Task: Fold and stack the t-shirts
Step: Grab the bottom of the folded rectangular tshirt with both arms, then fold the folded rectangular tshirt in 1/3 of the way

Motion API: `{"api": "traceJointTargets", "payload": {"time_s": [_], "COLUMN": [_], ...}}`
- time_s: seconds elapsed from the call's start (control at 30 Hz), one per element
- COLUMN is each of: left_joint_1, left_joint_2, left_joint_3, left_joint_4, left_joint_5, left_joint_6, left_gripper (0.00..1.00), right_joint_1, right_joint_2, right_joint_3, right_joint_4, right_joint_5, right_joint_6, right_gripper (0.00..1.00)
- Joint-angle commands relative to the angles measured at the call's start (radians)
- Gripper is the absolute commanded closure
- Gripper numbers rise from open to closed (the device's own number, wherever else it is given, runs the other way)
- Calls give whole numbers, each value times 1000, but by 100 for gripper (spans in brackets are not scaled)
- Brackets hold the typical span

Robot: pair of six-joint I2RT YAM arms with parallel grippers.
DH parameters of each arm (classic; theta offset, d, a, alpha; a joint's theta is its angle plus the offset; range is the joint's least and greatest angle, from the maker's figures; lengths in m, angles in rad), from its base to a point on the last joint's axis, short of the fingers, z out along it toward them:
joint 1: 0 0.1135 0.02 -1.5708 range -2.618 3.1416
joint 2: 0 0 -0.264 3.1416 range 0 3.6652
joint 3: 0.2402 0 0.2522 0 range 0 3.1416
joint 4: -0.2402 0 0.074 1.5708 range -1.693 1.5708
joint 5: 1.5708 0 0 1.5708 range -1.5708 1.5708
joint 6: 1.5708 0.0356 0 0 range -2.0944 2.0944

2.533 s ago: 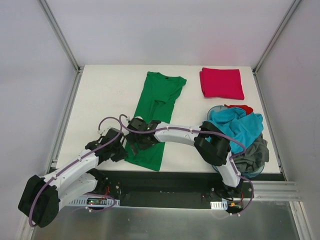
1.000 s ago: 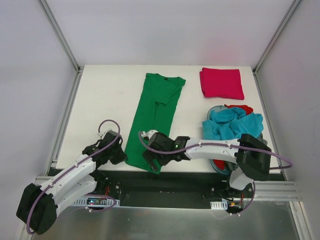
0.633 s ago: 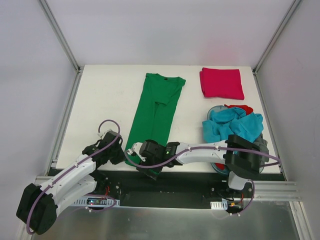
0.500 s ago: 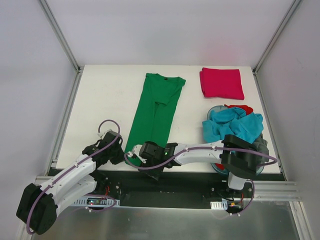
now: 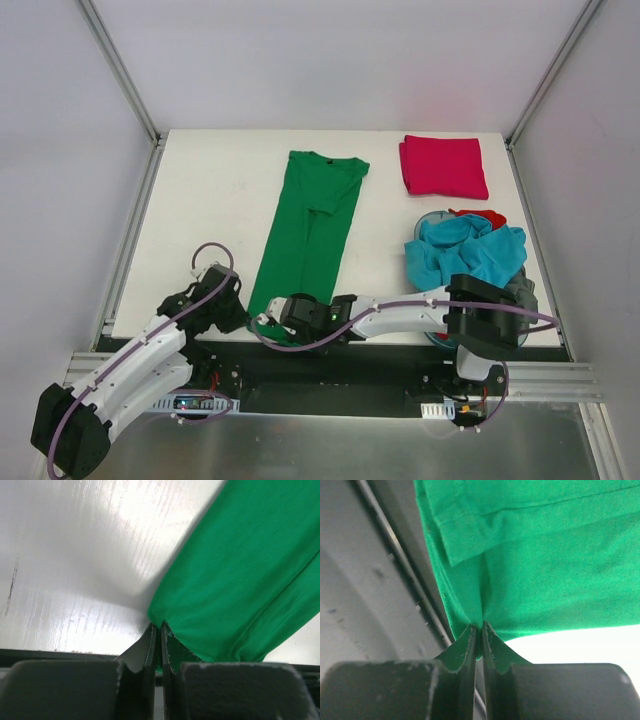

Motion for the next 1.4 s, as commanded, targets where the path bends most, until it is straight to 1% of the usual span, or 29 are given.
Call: {"api": "traceJointTargets", "payload": {"time_s": [0.0,0.1,0.2,0.3,0.4,0.43,0.47,0.53,0.57,0.73,0.9,1.1,1.3,1.37], "left_joint_1": [5,5,5,5,5,5,5,5,5,5,5,8,37,55], "left_joint_2": [-57,-104,-173,-241,-250,-231,-208,-143,-100,102,286,484,662,719], "left_joint_3": [68,87,94,113,148,159,163,177,192,335,459,616,737,775], "left_joint_4": [-117,-163,-181,-180,-149,-120,-82,21,56,121,213,233,239,242], "left_joint_5": [-32,-9,13,-9,-44,-47,-33,6,4,-105,-154,-248,-256,-216], "left_joint_6": [17,15,11,11,17,26,35,63,67,115,176,230,282,305], "left_gripper": [100,100,100,100,100,100,100,100,100,100,100,100,100,100], "right_joint_1": [36,44,44,36,-5,-22,-41,-87,-107,-215,-329,-433,-509,-527], "right_joint_2": [-120,-170,-219,-256,-285,-295,-302,-316,-319,-321,-299,-233,-155,-134], "right_joint_3": [-36,-34,-34,-27,-18,-12,-11,-10,-10,15,64,125,183,200], "right_joint_4": [6,22,32,23,-10,-35,-41,-41,-41,-37,-27,-18,-17,-17], "right_joint_5": [-133,-207,-250,-236,-146,-109,-31,11,27,98,91,41,21,21], "right_joint_6": [3,20,31,38,43,44,43,40,32,-23,-70,-120,-129,-132], "right_gripper": [94,97,97,97,97,97,97,97,97,97,97,97,97,97]}}
